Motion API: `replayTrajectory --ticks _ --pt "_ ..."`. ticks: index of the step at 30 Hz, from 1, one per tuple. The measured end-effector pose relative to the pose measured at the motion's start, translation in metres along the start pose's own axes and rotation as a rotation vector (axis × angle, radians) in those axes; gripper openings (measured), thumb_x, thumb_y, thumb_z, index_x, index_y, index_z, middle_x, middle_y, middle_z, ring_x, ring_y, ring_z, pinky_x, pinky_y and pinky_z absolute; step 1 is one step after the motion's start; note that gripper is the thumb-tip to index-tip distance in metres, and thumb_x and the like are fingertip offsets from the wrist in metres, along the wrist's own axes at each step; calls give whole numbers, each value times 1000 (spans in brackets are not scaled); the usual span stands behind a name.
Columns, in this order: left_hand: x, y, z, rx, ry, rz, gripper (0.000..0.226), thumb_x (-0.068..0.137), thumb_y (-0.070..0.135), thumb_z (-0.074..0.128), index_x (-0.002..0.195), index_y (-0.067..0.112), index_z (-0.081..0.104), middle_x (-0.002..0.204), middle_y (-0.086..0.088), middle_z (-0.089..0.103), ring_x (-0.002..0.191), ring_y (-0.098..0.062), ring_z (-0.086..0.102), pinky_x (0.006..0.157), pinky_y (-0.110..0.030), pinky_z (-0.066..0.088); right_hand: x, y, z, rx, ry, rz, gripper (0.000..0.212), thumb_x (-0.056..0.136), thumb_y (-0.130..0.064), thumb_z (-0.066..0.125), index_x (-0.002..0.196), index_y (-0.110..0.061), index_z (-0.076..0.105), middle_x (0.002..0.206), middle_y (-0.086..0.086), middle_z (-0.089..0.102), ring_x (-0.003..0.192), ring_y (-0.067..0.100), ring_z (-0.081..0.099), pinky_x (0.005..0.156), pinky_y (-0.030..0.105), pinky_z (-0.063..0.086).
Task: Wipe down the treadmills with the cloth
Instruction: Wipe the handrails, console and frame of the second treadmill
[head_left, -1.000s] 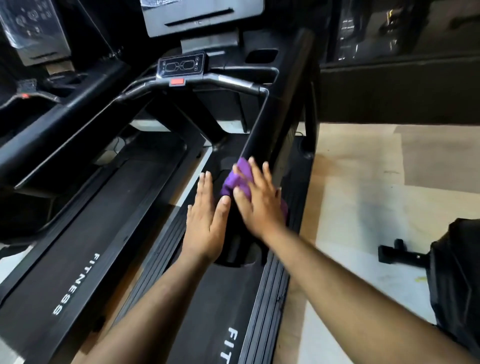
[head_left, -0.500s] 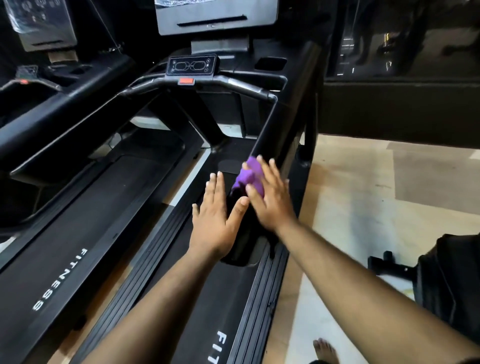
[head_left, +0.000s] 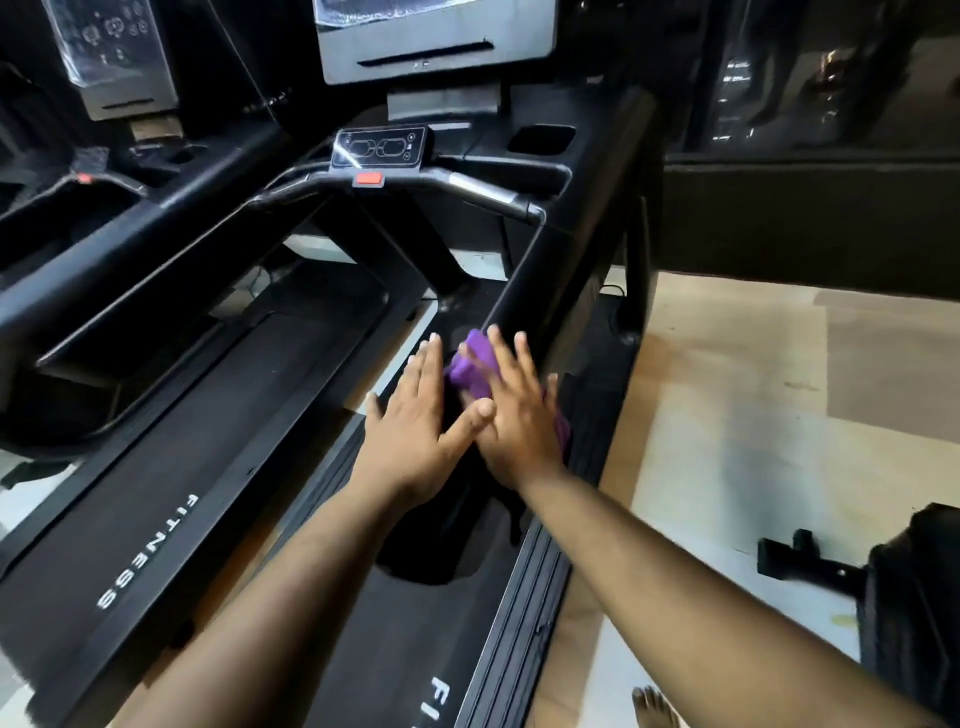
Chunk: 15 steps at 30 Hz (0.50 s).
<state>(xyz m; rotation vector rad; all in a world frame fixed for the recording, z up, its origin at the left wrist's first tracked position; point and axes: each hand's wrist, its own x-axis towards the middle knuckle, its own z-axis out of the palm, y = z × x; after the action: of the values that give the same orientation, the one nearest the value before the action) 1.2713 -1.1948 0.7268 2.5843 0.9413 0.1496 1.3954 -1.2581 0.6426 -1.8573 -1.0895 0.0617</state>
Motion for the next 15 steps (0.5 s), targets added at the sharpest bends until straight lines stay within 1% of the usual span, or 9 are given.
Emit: replayTrajectory --ticks 1,3,6,9,10,12,13,14,15 --pt "9 4 2 51 -21 13 108 73 94 12 159 34 -17 170 12 -12 153 -1 -10 125 -57 -5 21 11 -5 24 31 57 60 97 -63 31 156 -51 25 171 -12 10 159 14 -4 116 76 12" --pt "19 7 9 150 -62 27 113 71 98 9 159 32 -18 169 12 -17 154 -4 -12 124 -59 -4 43 24 -9 116 90 174 66 94 -67 31 156 -45 32 172 -9 9 159 15 -3 116 75 13" --pt "22 3 14 179 -68 40 120 65 102 5 159 30 -18 168 11 -18 154 -5 -13 124 -57 -2 16 7 2 121 127 259 72 93 -67 32 160 -41 24 172 -8 5 159 16 -4 119 70 14" --pt "23 1 13 -3 -62 33 120 66 102 11 158 32 -18 169 12 -15 156 -5 -6 126 -55 0 -36 -10 12 140 47 96 67 99 -56 32 162 -40 16 172 -10 0 158 15 -9 122 66 10" --pt "24 1 12 -19 -62 28 117 68 99 15 158 32 -18 169 13 -16 156 -5 -5 126 -55 1 -38 -4 11 165 26 31 65 101 -56 31 162 -39 17 172 -10 0 158 16 -9 123 66 9" --pt "25 1 14 48 -72 25 118 67 101 12 158 32 -19 167 14 -20 155 -3 -10 126 -54 2 -14 23 5 194 71 -44 63 102 -58 30 161 -39 20 172 -8 5 159 18 -3 123 61 10" --pt "25 3 14 101 -79 29 120 65 102 9 159 32 -19 166 15 -23 154 -3 -13 126 -53 1 2 38 6 235 134 -24 62 102 -57 33 161 -39 23 172 -5 9 159 19 1 125 57 11" --pt "25 5 15 147 -78 34 121 65 102 7 159 30 -18 163 17 -26 153 -3 -15 126 -53 1 17 52 8 310 205 53 64 101 -56 37 160 -36 26 171 -1 14 159 19 4 126 54 12" --pt "25 6 15 180 -74 38 121 66 102 7 160 29 -17 161 18 -27 152 -3 -17 125 -53 0 30 66 10 421 267 183 68 99 -58 40 160 -31 30 170 2 20 159 19 9 128 50 14"
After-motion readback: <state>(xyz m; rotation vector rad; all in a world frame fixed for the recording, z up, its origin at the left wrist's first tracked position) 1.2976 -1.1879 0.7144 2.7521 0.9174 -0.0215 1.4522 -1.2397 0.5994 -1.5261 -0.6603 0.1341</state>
